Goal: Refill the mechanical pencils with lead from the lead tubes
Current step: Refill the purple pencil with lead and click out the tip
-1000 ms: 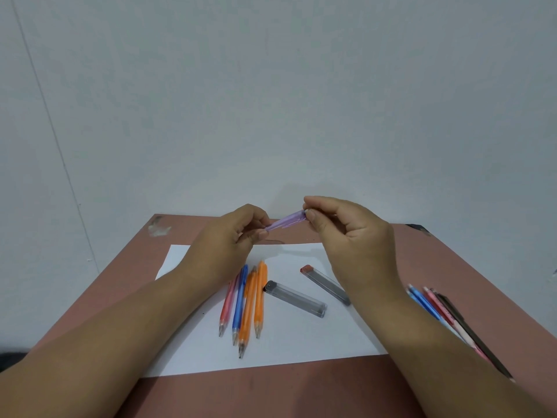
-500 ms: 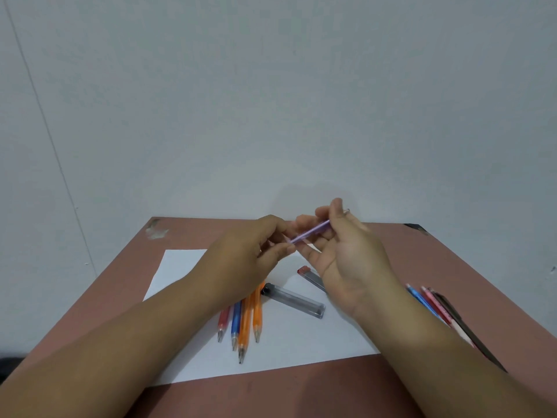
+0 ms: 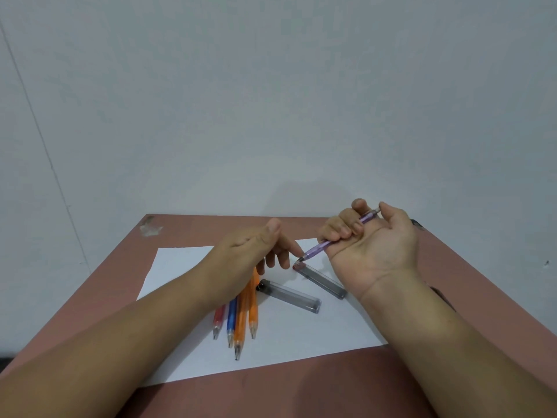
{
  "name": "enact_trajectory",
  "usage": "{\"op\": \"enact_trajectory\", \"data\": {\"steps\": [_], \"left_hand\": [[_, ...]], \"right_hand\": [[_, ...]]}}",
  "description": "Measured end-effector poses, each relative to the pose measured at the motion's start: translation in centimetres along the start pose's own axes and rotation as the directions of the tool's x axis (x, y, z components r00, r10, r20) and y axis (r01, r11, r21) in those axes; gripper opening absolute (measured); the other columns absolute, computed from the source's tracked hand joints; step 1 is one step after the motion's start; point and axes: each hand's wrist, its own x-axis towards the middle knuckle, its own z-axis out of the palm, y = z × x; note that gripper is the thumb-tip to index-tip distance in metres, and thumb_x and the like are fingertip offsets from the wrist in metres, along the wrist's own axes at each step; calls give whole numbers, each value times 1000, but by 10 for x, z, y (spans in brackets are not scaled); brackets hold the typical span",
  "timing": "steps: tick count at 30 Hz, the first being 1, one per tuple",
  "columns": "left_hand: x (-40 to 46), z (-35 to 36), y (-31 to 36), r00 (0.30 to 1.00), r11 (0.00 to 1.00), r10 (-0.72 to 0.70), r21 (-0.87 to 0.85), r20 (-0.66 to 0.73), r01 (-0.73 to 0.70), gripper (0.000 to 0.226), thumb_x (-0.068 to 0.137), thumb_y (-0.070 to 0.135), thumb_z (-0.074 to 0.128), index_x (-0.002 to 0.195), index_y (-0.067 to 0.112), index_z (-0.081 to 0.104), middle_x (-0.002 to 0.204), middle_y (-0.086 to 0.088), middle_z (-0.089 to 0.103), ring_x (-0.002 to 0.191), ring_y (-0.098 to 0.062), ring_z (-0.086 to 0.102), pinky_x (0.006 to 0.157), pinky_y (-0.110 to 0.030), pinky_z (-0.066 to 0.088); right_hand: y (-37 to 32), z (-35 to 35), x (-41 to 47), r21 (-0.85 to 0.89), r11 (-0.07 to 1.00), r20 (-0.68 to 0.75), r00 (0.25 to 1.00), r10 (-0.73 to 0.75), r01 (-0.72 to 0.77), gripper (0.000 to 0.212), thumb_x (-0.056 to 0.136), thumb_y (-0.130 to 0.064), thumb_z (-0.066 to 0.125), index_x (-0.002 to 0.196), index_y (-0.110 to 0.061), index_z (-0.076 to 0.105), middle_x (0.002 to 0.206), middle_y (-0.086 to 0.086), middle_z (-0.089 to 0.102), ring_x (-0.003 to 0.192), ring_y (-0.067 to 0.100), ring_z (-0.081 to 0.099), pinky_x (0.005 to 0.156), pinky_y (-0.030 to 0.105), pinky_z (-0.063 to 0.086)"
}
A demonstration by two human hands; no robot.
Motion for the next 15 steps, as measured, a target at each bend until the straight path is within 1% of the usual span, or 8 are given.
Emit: {"op": "enact_trajectory", "data": {"steps": [2, 3, 5, 6, 8, 11, 15], "left_hand": [[0, 0, -2, 1000, 1000, -11, 11, 3, 11, 57, 99, 55, 24, 90, 38, 78, 91, 4, 70, 87, -15, 59, 76, -32, 52], [0, -1, -3, 1000, 1000, -14, 22, 9, 14, 58, 98, 60, 24, 89, 40, 77, 91, 6, 70, 87, -13, 59, 77, -31, 52], [1, -3, -5, 1000, 999, -11, 46, 22, 10, 61, 95, 69, 21, 89, 42, 76, 93, 8, 70, 88, -11, 59, 78, -27, 51], [1, -3, -5, 1000, 999, -9, 49, 24, 8, 62, 93, 69, 20, 90, 41, 76, 94, 9, 71, 89, -10, 59, 78, -26, 51], [1, -3, -5, 1000, 998, -11, 54, 19, 10, 63, 96, 65, 21, 89, 37, 77, 94, 11, 71, 89, -8, 59, 79, -26, 50], [1, -3, -6, 1000, 998, -2, 63, 4, 2, 59, 100, 52, 22, 90, 33, 76, 94, 11, 71, 88, -8, 59, 81, -28, 49], [1, -4, -7, 1000, 998, 3, 56, 0, -2, 63, 101, 56, 20, 86, 36, 77, 95, 9, 72, 89, -9, 60, 81, -25, 48]], "right_hand": [[0, 0, 0, -12, 1000, -1, 1000, -19, 19, 15, 78, -28, 43, 74, -15, 49, 58, 0, 26, 49, 17, 26, 50, 26, 29], [-1, -1, 0, -18, 999, -1, 1000, -27, 27, 14, 75, -28, 43, 73, -15, 49, 57, 0, 26, 49, 17, 26, 50, 26, 29], [-2, -1, 0, -23, 999, -4, 999, -41, 41, 16, 74, -29, 44, 73, -14, 49, 58, 0, 26, 49, 17, 26, 51, 26, 28], [-2, -1, 1, -25, 999, -6, 999, -46, 45, 18, 74, -31, 45, 74, -14, 50, 58, 0, 26, 49, 17, 26, 51, 26, 28], [-2, -1, 1, -26, 999, -7, 999, -45, 45, 21, 74, -33, 46, 75, -13, 52, 58, 0, 26, 49, 17, 27, 51, 27, 29], [0, -1, 0, -21, 999, -7, 999, -38, 37, 24, 75, -34, 47, 77, -11, 54, 58, 0, 26, 49, 17, 28, 50, 27, 30], [1, -1, 0, -17, 999, -9, 1000, -29, 29, 26, 80, -34, 46, 80, -10, 56, 58, 0, 27, 49, 17, 28, 51, 27, 30]]}}
